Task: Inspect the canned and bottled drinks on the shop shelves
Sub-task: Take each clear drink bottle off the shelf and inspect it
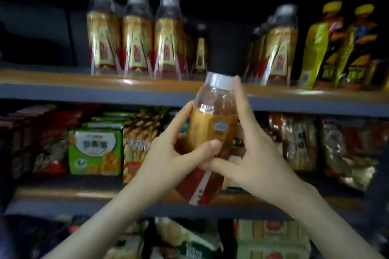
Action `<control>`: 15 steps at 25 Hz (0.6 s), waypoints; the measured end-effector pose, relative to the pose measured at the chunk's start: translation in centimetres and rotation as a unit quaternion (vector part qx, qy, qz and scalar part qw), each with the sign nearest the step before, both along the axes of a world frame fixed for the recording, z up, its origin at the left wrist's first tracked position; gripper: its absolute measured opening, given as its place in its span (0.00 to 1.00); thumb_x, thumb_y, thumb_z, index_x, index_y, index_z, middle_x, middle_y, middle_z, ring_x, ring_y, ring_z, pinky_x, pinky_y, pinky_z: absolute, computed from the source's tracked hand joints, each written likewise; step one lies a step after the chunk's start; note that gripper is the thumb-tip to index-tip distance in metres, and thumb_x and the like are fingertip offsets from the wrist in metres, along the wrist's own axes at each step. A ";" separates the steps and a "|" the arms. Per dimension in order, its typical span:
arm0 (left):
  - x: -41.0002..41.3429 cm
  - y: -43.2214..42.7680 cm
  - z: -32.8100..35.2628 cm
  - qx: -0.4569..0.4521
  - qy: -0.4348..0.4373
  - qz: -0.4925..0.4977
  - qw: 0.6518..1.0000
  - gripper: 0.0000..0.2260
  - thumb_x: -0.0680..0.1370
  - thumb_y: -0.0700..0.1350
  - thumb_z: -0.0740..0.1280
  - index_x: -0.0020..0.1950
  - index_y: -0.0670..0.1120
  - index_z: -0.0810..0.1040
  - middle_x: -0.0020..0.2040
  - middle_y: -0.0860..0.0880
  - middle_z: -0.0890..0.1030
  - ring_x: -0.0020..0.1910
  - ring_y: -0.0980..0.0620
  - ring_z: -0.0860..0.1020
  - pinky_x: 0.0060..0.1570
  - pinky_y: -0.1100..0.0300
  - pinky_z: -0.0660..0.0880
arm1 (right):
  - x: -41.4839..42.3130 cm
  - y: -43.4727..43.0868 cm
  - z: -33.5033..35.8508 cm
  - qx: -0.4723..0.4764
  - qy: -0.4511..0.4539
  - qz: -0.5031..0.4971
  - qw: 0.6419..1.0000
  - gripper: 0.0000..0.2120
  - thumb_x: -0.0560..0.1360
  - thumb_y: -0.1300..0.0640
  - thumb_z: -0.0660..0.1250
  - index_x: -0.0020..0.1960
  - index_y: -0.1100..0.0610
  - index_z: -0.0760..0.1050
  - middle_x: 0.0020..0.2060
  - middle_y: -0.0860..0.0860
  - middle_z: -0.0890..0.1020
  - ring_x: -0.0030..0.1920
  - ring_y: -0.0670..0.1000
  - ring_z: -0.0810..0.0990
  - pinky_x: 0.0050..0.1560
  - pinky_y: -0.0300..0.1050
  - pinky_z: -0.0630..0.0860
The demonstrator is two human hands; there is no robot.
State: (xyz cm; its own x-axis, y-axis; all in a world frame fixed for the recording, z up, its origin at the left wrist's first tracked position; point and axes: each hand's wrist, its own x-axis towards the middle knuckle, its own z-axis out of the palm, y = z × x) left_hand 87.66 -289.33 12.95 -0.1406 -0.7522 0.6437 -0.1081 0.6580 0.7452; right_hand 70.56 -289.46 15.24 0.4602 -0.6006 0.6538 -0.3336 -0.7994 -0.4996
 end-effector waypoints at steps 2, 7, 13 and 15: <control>0.8 0.7 -4.5 0.099 0.039 -0.008 0.994 0.33 0.66 0.56 0.74 0.70 0.61 0.68 0.57 0.58 0.82 0.56 0.57 0.81 0.53 0.62 0.78 | 0.1 0.0 -3.9 0.067 0.028 0.023 0.997 0.50 0.66 0.40 0.71 0.68 0.23 0.33 0.73 0.28 0.51 0.71 0.34 0.60 0.64 0.36 0.69; 2.5 3.4 -12.7 0.293 0.138 -0.013 0.946 0.28 0.69 0.48 0.74 0.68 0.55 0.72 0.57 0.49 0.83 0.55 0.50 0.82 0.49 0.59 0.79 | 2.8 0.3 -12.5 0.158 0.061 0.063 0.984 0.41 0.72 0.41 0.66 0.71 0.25 0.40 0.70 0.23 0.47 0.70 0.27 0.51 0.63 0.27 0.65; 4.2 5.7 -16.0 0.372 0.184 0.038 0.909 0.25 0.73 0.48 0.73 0.68 0.58 0.72 0.59 0.48 0.82 0.58 0.47 0.81 0.58 0.49 0.77 | 5.1 1.6 -16.3 0.177 0.145 0.054 0.972 0.47 0.67 0.34 0.65 0.69 0.26 0.32 0.73 0.32 0.34 0.73 0.33 0.37 0.68 0.39 0.52; 4.7 6.2 -16.6 0.379 0.173 0.071 0.906 0.27 0.71 0.51 0.73 0.69 0.60 0.72 0.60 0.50 0.82 0.59 0.49 0.80 0.63 0.48 0.74 | 6.2 2.6 -17.6 0.183 0.184 0.055 0.964 0.50 0.68 0.35 0.68 0.69 0.27 0.29 0.71 0.33 0.29 0.73 0.36 0.34 0.69 0.42 0.54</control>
State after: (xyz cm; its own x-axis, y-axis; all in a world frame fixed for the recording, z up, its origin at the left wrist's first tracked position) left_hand 92.40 -283.11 -3.63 0.1040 -0.9915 -0.0776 0.1756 -0.0584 0.9827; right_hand 76.77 -286.88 -2.39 0.6948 -0.6944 0.1874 -0.4647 -0.6323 -0.6198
